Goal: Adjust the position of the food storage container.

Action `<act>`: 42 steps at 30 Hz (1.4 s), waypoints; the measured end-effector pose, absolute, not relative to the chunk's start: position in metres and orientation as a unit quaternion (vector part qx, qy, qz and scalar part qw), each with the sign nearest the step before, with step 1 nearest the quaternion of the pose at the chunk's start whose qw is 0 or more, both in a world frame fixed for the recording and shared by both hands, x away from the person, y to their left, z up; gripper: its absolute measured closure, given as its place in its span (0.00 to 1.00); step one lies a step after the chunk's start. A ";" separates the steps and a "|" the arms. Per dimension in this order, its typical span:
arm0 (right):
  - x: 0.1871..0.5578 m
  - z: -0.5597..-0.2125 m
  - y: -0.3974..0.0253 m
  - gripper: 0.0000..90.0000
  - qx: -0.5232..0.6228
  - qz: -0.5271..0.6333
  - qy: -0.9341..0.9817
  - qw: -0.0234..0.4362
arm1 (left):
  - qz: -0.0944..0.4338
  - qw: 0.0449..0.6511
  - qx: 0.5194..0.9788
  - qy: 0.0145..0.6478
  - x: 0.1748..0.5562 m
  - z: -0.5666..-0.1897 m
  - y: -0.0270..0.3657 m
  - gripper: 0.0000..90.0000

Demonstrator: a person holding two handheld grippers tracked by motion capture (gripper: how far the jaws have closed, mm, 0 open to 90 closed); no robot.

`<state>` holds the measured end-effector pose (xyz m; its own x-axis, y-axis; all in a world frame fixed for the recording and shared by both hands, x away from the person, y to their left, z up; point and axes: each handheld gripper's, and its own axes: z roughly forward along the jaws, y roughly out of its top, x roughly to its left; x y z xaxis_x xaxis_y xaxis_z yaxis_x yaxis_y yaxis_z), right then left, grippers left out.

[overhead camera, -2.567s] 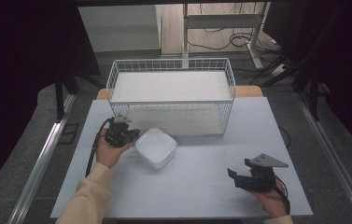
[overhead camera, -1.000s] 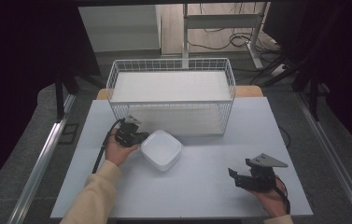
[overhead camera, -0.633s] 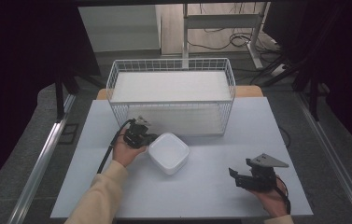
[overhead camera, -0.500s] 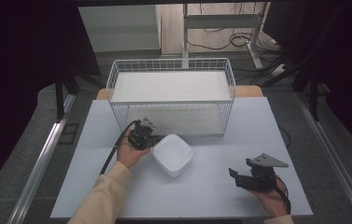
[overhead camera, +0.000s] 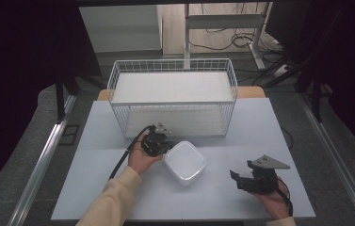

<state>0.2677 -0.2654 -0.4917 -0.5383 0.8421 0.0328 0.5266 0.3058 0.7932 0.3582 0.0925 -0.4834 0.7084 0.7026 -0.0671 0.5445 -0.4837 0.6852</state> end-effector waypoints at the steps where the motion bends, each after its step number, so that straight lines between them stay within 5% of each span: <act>1: 0.268 -0.491 -0.266 0.24 0.439 0.397 0.782 0.199 | 0.117 0.357 0.850 0.369 0.356 -0.478 0.098 1.00; 16: 0.268 -0.490 -0.270 0.24 0.449 0.397 0.774 0.203 | 0.108 0.342 0.859 0.366 0.284 -0.478 0.134 1.00; 42: 0.269 -0.491 -0.271 0.24 0.448 0.392 0.777 0.205 | 0.091 0.341 0.853 0.384 0.316 -0.502 0.104 1.00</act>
<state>0.2685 -0.2710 -0.4913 -0.5152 0.8564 0.0335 0.5354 0.2910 0.7928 0.3163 0.1036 -0.5016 0.6888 0.7172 -0.1060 0.5922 -0.4723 0.6528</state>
